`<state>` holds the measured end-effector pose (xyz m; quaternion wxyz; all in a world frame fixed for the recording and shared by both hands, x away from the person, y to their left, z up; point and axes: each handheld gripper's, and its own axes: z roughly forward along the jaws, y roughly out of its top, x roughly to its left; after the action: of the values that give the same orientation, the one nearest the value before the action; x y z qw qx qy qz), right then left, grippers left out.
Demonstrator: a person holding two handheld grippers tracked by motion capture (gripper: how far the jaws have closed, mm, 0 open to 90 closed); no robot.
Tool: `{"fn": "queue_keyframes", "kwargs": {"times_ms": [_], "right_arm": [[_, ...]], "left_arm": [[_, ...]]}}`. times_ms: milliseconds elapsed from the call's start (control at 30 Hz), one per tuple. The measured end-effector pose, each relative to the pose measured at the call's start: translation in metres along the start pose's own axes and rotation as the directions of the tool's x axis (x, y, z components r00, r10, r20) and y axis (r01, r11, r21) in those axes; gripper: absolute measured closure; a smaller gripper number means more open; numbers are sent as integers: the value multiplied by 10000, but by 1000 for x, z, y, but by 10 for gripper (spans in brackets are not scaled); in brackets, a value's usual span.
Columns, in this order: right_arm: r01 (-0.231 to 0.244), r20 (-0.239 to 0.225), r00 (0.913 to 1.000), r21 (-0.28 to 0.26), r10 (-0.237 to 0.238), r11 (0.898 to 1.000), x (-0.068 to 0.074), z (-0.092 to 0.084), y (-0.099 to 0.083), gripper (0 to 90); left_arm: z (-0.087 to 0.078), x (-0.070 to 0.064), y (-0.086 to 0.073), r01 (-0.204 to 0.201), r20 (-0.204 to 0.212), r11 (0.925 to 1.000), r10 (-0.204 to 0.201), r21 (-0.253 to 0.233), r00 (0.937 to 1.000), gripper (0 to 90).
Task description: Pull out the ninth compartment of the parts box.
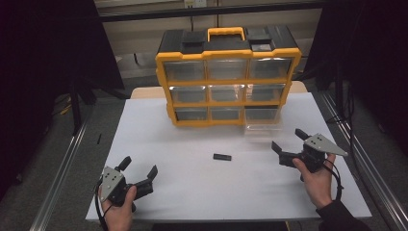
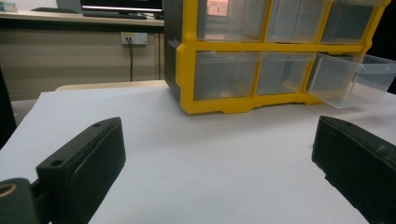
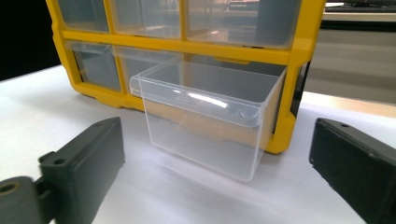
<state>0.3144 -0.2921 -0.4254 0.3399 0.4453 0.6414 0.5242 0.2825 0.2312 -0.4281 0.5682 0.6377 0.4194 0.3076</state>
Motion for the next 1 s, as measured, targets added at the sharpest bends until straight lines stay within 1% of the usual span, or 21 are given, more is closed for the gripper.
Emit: {"fn": "queue_keyframes", "kwargs": {"times_ms": [33, 67, 133, 167, 233, 367, 400, 467, 600, 667, 700, 767, 800, 867, 967, 1000], "right_arm": [[-110, -40, 9999, -5, 110, 9999, 0, -3, -1, 37], [-187, -63, 9998, 25, 187, 9998, -1, -5, -1, 32], [-185, -20, 9998, 49, 185, 9998, -1, -9, -2, 31], [-268, -27, 9996, 44, 268, 9996, -1, -11, -3, 30], [-343, 27, 9994, -1, 343, 9994, -2, -16, -4, 27], [-370, 214, 9991, 59, 369, 9993, -2, -24, -6, 24], [-446, 218, 9988, 88, 444, 9990, -2, -26, -7, 24], [-418, 258, 9988, 132, 415, 9990, -1, -30, -9, 24], [-541, 361, 9979, 225, 532, 9983, -1, -38, -12, 28], [-403, 500, 9980, 208, 392, 9990, -3, -42, -13, 29], [-347, 577, 9978, 214, 334, 9992, -4, -45, -14, 29], [-408, 639, 9972, 267, 390, 9988, -5, -49, -16, 28], [-376, 667, 9971, 285, 357, 9989, -5, -51, -18, 29], [-387, 668, 9971, 335, 364, 9987, -5, -52, -19, 29], [-360, 678, 9971, 230, 344, 9991, -7, -52, -18, 29], [-399, 656, 9971, 242, 382, 9989, -7, -52, -19, 28]], "left_arm": [[-1, 1, 0, -69, -23, 10000, 69, 44, 10000, 28], [-2, 1, 0, -51, -36, 10000, 51, 33, 10000, 28], [-1, 1, 1, 25, -106, 10000, -26, -53, 9999, 28], [-1, 2, 1, -61, -90, 10000, 61, 21, 9999, 28], [0, 1, 0, -12, -96, 10000, 12, 3, 10000, 28], [-1, 2, -1, -76, -73, 9999, 77, 88, 9999, 28], [-1, 3, -1, -34, -104, 10000, 35, 54, 9999, 28], [-1, 4, -1, -53, -163, 10000, 54, 44, 9999, 28], [-2, 3, 0, -95, -93, 10000, 95, 16, 9999, 28], [-4, 3, 1, -57, -112, 9999, 56, -100, 9999, 28], [-5, 3, 1, -100, -134, 9999, 99, -85, 9999, 27], [-7, 3, 1, 51, -166, 9999, -53, -116, 9998, 26], [-7, 3, 1, 50, -201, 9999, -52, -110, 9998, 26], [-7, 2, 1, 40, -198, 9999, -42, -111, 9998, 25], [-7, 1, 2, -57, -178, 9999, 55, -105, 9998, 25], [-7, 0, 2, -32, -146, 9999, 31, -107, 9999, 24]]}}
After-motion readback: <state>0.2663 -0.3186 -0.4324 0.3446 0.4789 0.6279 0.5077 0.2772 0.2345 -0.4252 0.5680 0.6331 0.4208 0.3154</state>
